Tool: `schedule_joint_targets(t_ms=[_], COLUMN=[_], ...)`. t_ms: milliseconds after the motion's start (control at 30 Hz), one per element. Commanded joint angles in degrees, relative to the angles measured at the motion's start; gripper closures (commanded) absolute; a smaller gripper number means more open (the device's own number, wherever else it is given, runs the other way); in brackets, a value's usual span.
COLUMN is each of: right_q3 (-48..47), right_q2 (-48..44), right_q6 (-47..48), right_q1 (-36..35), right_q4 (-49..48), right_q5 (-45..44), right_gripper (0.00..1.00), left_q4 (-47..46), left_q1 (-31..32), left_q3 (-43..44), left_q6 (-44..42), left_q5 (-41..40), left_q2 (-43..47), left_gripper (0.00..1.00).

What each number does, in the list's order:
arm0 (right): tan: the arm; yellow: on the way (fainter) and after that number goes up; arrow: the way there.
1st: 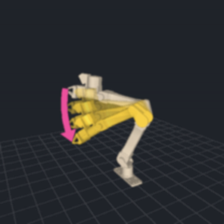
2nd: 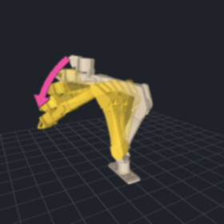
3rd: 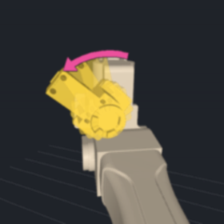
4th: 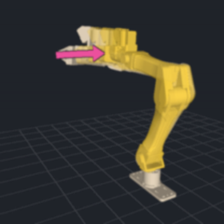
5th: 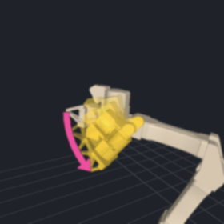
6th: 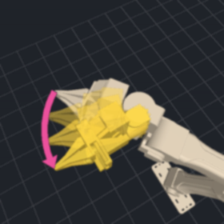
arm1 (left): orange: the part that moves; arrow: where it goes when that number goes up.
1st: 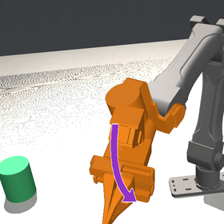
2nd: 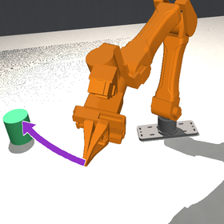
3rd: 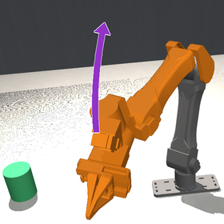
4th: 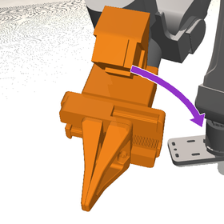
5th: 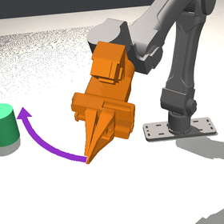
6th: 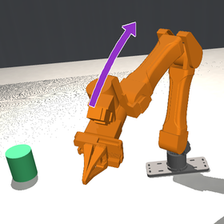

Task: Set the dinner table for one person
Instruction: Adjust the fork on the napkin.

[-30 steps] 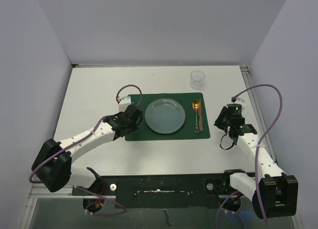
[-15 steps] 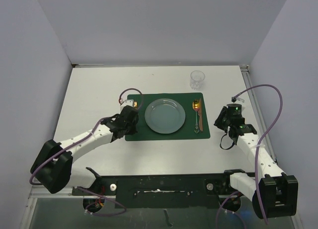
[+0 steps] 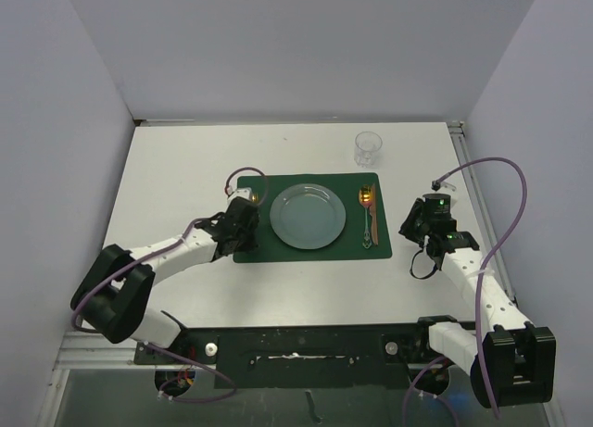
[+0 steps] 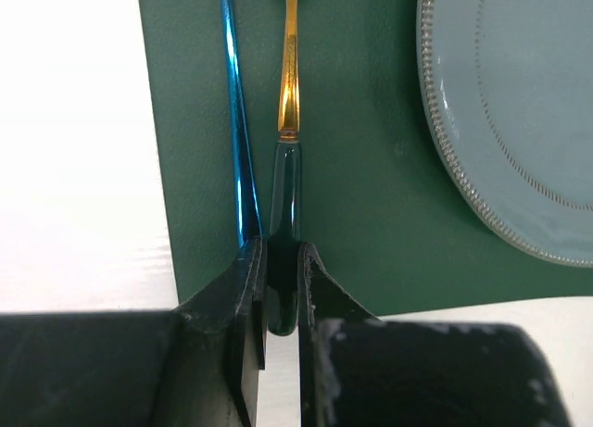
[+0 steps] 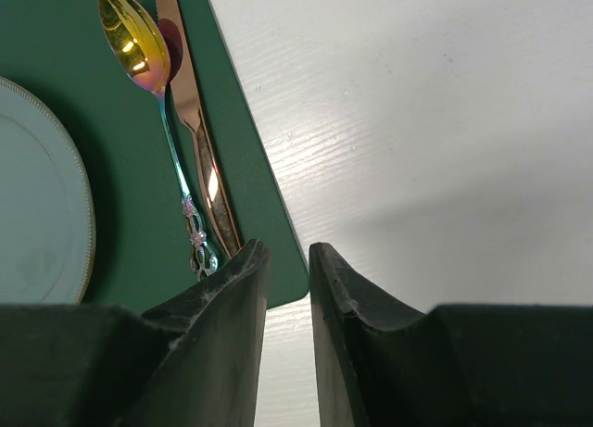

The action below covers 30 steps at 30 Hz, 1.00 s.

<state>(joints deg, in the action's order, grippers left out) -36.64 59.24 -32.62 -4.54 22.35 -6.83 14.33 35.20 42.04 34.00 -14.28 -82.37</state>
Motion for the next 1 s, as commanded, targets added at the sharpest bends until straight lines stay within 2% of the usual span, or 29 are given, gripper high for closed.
schedule_joint_targets(t_ms=[0, 567, 967], right_q3=[-1.68, -2.29, -2.64], right_q2=[-0.67, -0.56, -0.36], right_q6=[-0.12, 1.07, 1.42], right_q1=[-0.12, 0.04, 0.07], right_q4=[-2.22, -0.44, 0.06], right_q5=[-0.47, -2.35, -2.57], right_gripper=[0.74, 0.74, 0.74], left_q4=[-6.02, -10.75, -8.73], left_q1=[-0.14, -0.13, 0.64], left_q3=[4.10, 8.88, 10.32], left_q6=[-1.04, 0.63, 7.46], left_q5=[0.44, 1.20, -1.26], left_q2=[-2.41, -11.49, -12.46], left_gripper=[1.00, 1.00, 1.00])
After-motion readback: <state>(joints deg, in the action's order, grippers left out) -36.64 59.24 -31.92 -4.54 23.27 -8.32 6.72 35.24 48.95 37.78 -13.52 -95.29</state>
